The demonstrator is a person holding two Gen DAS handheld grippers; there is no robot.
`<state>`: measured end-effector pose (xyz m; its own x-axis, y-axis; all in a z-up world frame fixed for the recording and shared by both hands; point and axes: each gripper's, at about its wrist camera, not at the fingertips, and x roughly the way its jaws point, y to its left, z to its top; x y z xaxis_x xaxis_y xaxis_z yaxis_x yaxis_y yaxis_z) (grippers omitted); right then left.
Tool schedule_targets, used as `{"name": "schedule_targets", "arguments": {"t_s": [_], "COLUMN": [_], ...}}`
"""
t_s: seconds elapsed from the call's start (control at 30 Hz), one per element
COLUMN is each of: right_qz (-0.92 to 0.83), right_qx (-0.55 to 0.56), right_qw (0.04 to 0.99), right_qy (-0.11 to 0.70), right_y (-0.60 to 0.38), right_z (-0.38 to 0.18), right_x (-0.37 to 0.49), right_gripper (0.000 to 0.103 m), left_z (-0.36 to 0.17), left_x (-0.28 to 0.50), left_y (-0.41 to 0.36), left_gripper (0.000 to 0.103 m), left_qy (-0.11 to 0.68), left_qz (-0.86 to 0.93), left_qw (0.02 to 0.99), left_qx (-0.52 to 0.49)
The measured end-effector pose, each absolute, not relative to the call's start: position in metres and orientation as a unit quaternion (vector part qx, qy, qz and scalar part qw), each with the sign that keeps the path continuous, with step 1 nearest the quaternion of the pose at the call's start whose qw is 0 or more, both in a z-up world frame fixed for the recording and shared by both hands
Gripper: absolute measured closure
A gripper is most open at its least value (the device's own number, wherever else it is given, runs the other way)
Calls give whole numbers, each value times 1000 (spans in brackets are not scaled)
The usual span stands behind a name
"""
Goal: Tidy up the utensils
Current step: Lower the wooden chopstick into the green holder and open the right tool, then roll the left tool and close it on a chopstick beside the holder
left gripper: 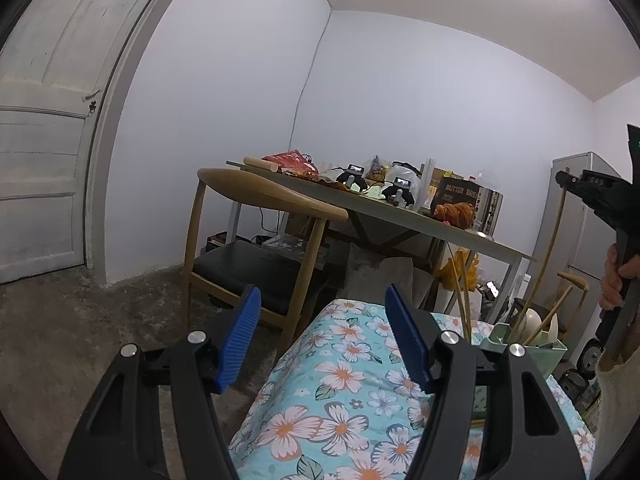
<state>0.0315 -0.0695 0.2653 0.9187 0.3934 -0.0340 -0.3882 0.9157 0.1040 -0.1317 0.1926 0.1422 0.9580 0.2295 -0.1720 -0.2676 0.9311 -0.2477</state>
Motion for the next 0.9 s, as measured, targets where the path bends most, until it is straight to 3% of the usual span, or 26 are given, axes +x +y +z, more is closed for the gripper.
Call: {"name": "schedule_targets", "arguments": {"t_s": [0.1, 0.33, 0.9], "right_qz": [198, 185, 205], "right_qx": [46, 17, 49], "right_qw": [979, 983, 977], "right_qy": [25, -5, 9], "right_y": [-69, -64, -79], "right_z": [265, 271, 276], "right_x": [31, 20, 22], "right_gripper": [97, 70, 70], "left_z": [143, 144, 145], "left_x": [-131, -131, -131], "left_y": [193, 193, 192], "left_gripper": [41, 41, 41], "left_qy": [70, 73, 75], "left_qz": [126, 124, 125], "left_qw": [980, 979, 979], "left_qx": [-137, -146, -145]}}
